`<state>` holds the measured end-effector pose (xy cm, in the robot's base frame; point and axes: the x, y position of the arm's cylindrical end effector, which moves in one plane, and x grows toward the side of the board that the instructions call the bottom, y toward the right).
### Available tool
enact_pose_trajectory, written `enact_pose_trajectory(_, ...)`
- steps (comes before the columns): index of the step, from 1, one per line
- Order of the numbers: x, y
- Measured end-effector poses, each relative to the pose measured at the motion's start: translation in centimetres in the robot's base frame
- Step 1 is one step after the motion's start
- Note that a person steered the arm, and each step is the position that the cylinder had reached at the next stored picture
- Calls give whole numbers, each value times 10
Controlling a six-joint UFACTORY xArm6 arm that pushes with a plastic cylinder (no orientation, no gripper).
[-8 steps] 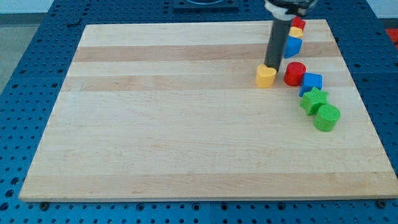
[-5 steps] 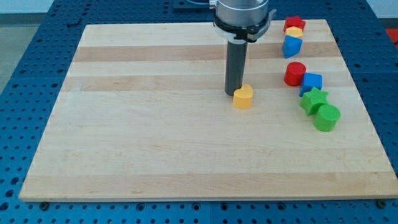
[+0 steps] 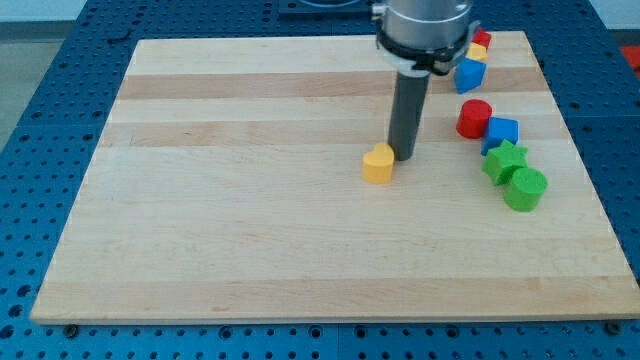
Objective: Move yellow heart a bit left and down
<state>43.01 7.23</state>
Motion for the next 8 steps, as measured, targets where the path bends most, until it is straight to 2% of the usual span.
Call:
enact_pose_trajectory(3,92,-27)
enact_pose_trajectory(4,82,-17)
enact_pose_trajectory(5,47,9)
enact_pose_trajectory(6,15,8)
enact_pose_trajectory(7,21,-40)
enact_pose_trajectory(8,58,-82)
